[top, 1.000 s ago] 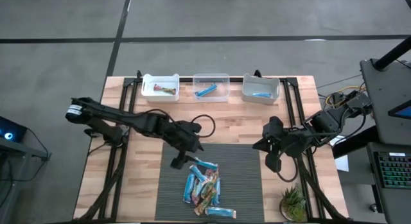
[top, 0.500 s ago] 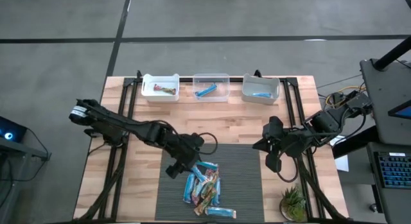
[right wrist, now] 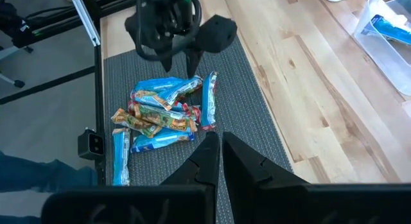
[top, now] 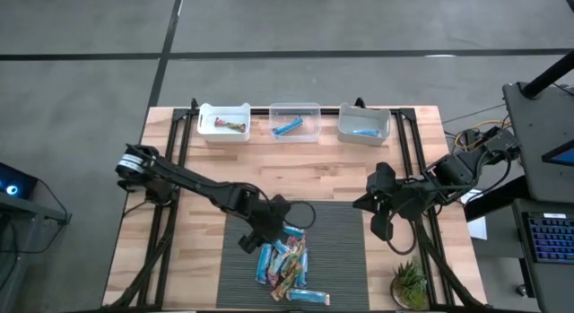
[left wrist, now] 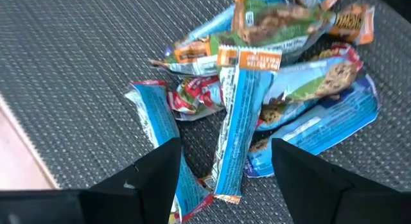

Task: Pick and place Granola Bars by type
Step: Put the yellow granola bar into the gray bin

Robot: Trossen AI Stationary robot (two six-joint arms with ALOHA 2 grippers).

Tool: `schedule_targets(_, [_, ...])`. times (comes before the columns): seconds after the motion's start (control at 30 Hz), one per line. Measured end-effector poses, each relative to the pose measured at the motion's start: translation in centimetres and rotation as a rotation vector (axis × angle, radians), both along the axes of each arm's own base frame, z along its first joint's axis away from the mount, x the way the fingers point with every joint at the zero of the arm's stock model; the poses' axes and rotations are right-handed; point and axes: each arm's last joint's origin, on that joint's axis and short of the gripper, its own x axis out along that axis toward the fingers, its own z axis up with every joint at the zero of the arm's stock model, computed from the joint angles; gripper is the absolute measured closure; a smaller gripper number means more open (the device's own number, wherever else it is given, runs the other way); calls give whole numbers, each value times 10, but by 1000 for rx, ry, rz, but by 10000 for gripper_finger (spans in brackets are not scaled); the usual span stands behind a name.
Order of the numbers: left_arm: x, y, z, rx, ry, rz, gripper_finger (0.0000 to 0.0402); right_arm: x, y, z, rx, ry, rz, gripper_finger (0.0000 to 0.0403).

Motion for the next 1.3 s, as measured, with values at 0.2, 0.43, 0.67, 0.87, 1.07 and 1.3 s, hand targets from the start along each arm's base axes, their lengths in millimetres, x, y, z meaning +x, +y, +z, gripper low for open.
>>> schedule_targets(0.2, [5, -2, -13, 38, 18, -52, 177, 0, 0, 0, -1, 0, 0, 390])
schedule_targets(0.43, [8, -3, -27, 59, 51, -74, 177, 0, 0, 0, -5, 1, 3, 390])
schedule_targets(0.67, [11, -4, -37, 71, 76, -73, 177, 0, 0, -1, -10, 8, 3, 390])
schedule_targets(0.87, [12, -4, -40, 91, 76, -89, 177, -1, 0, -1, -12, 9, 5, 390])
schedule_targets(1.07, [12, -3, -40, 111, 67, -104, 177, -1, 0, -1, -12, 9, 5, 390])
schedule_targets(1.3, [12, -4, -40, 108, 65, -107, 177, -1, 0, -1, -12, 10, 4, 390])
